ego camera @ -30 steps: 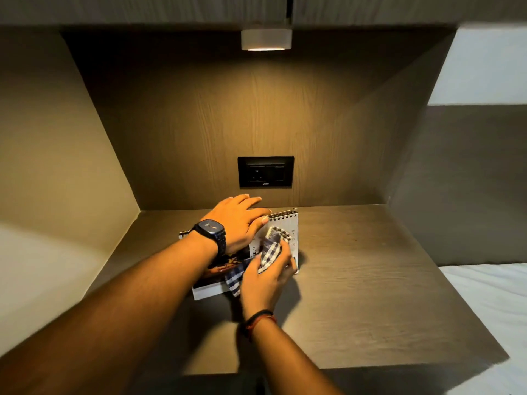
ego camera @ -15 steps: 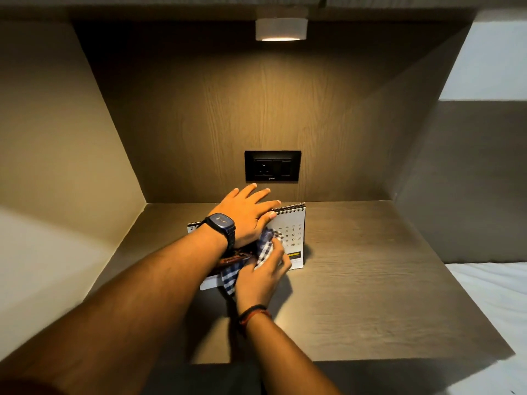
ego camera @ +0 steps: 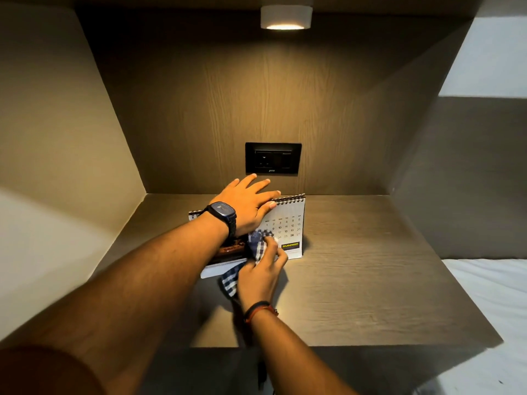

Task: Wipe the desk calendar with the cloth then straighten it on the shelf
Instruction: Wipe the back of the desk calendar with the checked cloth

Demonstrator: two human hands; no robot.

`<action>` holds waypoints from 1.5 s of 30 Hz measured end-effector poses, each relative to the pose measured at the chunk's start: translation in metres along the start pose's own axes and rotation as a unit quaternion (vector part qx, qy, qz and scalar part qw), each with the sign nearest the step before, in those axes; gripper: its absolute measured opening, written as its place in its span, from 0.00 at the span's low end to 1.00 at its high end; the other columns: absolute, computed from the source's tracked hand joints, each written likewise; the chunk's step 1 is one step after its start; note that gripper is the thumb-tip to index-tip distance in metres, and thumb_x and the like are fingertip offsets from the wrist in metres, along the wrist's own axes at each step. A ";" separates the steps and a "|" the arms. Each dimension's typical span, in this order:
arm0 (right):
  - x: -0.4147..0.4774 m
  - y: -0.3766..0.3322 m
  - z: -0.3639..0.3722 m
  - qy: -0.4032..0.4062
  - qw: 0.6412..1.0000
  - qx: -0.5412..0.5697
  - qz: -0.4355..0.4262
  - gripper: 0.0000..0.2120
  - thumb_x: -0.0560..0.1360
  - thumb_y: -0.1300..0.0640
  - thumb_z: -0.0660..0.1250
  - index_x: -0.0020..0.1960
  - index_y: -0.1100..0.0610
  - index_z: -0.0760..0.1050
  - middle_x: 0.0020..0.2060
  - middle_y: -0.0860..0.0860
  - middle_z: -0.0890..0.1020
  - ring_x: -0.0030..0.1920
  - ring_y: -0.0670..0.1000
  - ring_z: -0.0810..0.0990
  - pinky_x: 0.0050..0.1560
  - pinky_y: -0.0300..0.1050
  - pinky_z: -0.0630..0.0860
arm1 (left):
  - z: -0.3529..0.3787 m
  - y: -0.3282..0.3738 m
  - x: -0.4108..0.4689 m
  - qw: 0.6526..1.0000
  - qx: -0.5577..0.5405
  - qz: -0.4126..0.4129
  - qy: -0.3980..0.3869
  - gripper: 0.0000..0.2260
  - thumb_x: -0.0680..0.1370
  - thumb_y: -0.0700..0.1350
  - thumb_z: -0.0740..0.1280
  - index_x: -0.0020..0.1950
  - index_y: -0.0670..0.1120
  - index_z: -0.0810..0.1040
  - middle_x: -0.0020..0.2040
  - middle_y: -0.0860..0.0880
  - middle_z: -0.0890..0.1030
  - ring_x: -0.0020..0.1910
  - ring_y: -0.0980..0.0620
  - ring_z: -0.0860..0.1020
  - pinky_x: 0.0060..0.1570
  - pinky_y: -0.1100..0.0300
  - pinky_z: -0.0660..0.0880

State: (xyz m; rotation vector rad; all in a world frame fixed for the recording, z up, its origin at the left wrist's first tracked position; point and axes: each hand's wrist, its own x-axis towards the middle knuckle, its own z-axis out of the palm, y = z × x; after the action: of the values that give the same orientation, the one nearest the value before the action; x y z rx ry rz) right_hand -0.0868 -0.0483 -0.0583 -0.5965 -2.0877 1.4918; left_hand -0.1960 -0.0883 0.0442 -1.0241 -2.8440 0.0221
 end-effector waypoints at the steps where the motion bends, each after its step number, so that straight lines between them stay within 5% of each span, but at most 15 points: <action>1: 0.004 0.001 -0.003 0.012 1.000 0.013 0.017 0.27 0.70 0.74 0.59 0.65 0.54 0.67 0.64 0.58 0.66 0.63 0.59 0.73 0.62 0.49 0.75 | 0.000 0.000 0.000 1.000 0.001 -0.001 0.001 0.22 0.80 0.59 0.43 0.74 0.59 0.57 0.77 0.50 0.58 0.76 0.44 0.51 0.72 0.43 0.52; 6: 0.036 -0.013 -0.011 0.102 0.981 0.068 0.151 0.27 0.72 0.71 0.59 0.68 0.53 0.65 0.65 0.63 0.65 0.57 0.66 0.76 0.53 0.56 0.79 | 0.000 -0.001 0.000 1.000 -0.001 -0.003 0.006 0.22 0.80 0.59 0.43 0.73 0.59 0.58 0.77 0.49 0.58 0.76 0.44 0.51 0.72 0.43 0.52; 11: 0.005 -0.005 -0.001 0.010 0.999 0.030 0.029 0.29 0.71 0.73 0.58 0.68 0.53 0.64 0.66 0.58 0.65 0.64 0.60 0.72 0.61 0.50 0.75 | 0.000 -0.002 0.001 1.000 0.008 0.003 0.012 0.23 0.80 0.59 0.43 0.73 0.59 0.59 0.77 0.49 0.57 0.76 0.44 0.50 0.73 0.44 0.52; 15: 0.023 -0.007 -0.008 0.070 0.993 0.062 0.074 0.28 0.70 0.72 0.59 0.67 0.53 0.66 0.65 0.60 0.67 0.61 0.62 0.74 0.55 0.43 0.73 | -0.001 -0.002 -0.002 0.999 0.037 0.007 0.032 0.23 0.79 0.59 0.42 0.74 0.59 0.57 0.78 0.49 0.55 0.76 0.44 0.48 0.73 0.43 0.50; 17: 0.033 -0.016 -0.008 0.093 0.990 0.074 0.073 0.28 0.71 0.71 0.59 0.67 0.52 0.66 0.66 0.59 0.66 0.59 0.63 0.75 0.54 0.46 0.75 | -0.001 -0.001 -0.002 0.998 0.049 0.007 0.036 0.24 0.79 0.60 0.41 0.74 0.59 0.55 0.78 0.48 0.52 0.76 0.43 0.46 0.73 0.42 0.49; 22: 0.008 0.000 -0.004 0.005 1.000 0.012 -0.019 0.31 0.69 0.74 0.59 0.68 0.52 0.65 0.66 0.56 0.65 0.66 0.58 0.71 0.63 0.49 0.72 | -0.001 0.000 -0.003 0.998 0.051 0.008 0.040 0.25 0.78 0.62 0.42 0.74 0.59 0.55 0.78 0.48 0.50 0.76 0.43 0.45 0.73 0.41 0.49; 27: 0.024 -0.004 -0.005 0.059 0.995 0.047 0.072 0.30 0.70 0.74 0.58 0.67 0.51 0.64 0.65 0.58 0.65 0.60 0.62 0.75 0.54 0.46 0.76 | -0.001 0.000 -0.003 0.998 0.034 0.006 0.046 0.25 0.78 0.62 0.44 0.74 0.58 0.59 0.78 0.48 0.52 0.76 0.43 0.49 0.72 0.42 0.51; 32: 0.009 0.002 -0.004 0.021 0.999 0.031 0.014 0.30 0.69 0.74 0.60 0.66 0.52 0.66 0.64 0.57 0.66 0.64 0.60 0.72 0.62 0.49 0.74 | 0.000 0.000 -0.003 0.997 0.030 0.009 0.071 0.23 0.78 0.60 0.46 0.72 0.57 0.63 0.75 0.47 0.63 0.72 0.43 0.59 0.69 0.45 0.59; 35: 0.019 0.000 -0.006 0.051 0.996 0.046 0.048 0.29 0.69 0.74 0.59 0.66 0.51 0.66 0.64 0.58 0.66 0.61 0.62 0.75 0.55 0.45 0.75 | 0.000 0.001 -0.003 0.997 0.024 0.009 0.073 0.22 0.79 0.59 0.48 0.71 0.56 0.64 0.72 0.46 0.67 0.68 0.44 0.63 0.66 0.46 0.63; 38: 0.023 -0.009 -0.003 0.064 0.995 0.058 0.053 0.29 0.70 0.73 0.59 0.66 0.51 0.65 0.65 0.58 0.66 0.60 0.62 0.75 0.51 0.42 0.73 | 0.000 0.001 -0.003 0.997 0.024 0.008 0.073 0.23 0.78 0.59 0.48 0.72 0.56 0.63 0.73 0.46 0.66 0.69 0.43 0.62 0.65 0.46 0.63; 42: 0.011 0.000 0.000 0.018 0.999 0.034 -0.003 0.30 0.69 0.74 0.61 0.66 0.51 0.65 0.65 0.56 0.66 0.66 0.59 0.71 0.62 0.47 0.72 | 0.000 0.001 -0.004 0.997 0.033 0.008 0.074 0.26 0.76 0.61 0.45 0.73 0.57 0.61 0.76 0.46 0.60 0.73 0.42 0.56 0.71 0.45 0.56; 45: 0.022 -0.004 -0.002 0.071 0.995 0.047 0.054 0.29 0.69 0.74 0.59 0.66 0.53 0.66 0.64 0.59 0.67 0.60 0.63 0.75 0.54 0.46 0.74 | 0.000 0.000 -0.004 0.997 0.047 0.008 0.063 0.25 0.77 0.61 0.45 0.74 0.58 0.58 0.78 0.47 0.56 0.75 0.42 0.50 0.73 0.43 0.51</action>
State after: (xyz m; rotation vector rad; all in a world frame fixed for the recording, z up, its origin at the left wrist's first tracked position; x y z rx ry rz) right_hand -0.1031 -0.0343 -0.0507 -0.7670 -1.8920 1.5497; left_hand -0.1926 -0.0912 0.0435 -0.9933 -2.6937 0.0879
